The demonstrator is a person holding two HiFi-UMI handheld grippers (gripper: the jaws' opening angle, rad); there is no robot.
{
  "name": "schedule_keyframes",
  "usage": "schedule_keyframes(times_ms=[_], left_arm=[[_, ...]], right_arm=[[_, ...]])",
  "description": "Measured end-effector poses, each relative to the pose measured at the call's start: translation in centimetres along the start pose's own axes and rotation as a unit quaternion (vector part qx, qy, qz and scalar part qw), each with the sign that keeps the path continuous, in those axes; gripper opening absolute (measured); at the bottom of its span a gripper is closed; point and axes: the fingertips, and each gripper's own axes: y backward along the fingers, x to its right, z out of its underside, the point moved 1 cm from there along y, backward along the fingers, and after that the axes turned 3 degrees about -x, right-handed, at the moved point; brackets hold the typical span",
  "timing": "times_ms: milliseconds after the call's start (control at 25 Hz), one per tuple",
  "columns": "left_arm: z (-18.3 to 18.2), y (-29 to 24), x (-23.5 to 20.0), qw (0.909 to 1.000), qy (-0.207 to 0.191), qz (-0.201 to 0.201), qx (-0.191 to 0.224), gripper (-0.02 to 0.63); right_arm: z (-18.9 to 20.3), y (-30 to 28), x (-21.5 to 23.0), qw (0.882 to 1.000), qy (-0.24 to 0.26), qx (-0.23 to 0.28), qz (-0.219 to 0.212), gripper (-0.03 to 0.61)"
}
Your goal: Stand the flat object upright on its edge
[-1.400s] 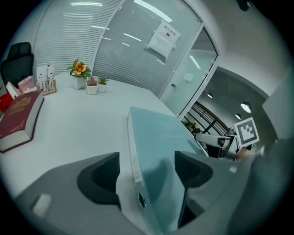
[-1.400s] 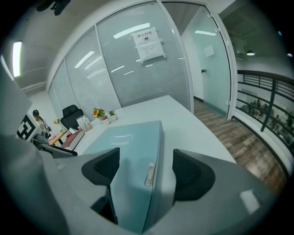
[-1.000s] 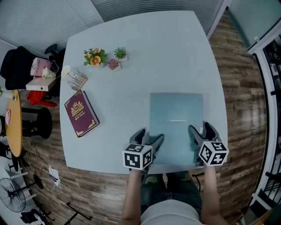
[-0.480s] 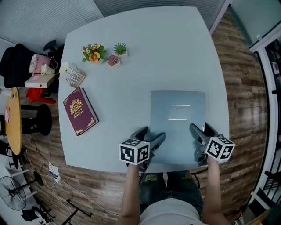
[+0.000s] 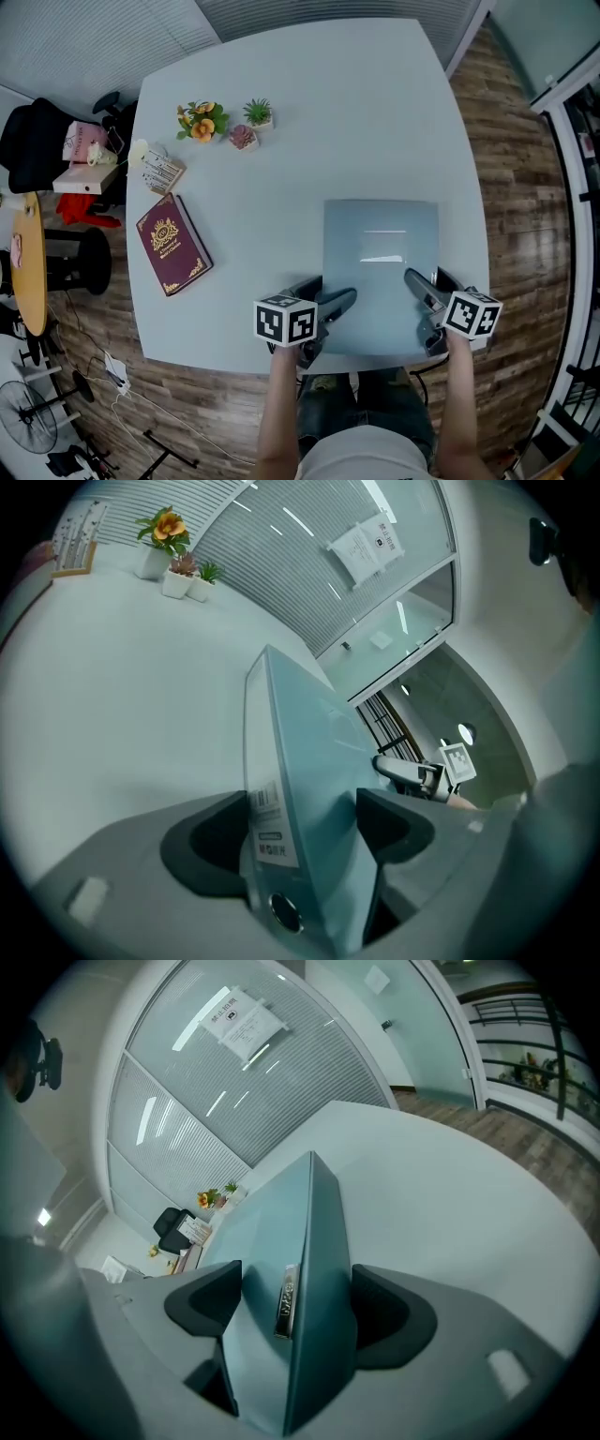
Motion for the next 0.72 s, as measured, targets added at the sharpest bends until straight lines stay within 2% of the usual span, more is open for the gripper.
schedule_keyframes(times_ms=[480,720], left_arm=[[-0.1,0.1,-0.2,0.9999,0.000,-0.005,0.013,0.359],[-0.4,0.6,0.6,0.9998,-0.010,-0.011,0.015,0.353]], right_arm=[[0.0,-0.2,0.0,1.000,-0.002,-0.025,0.008,0.388],[-0.5,0.9,-0.7,0.999,0.024,-0.024,0.039,0.368]])
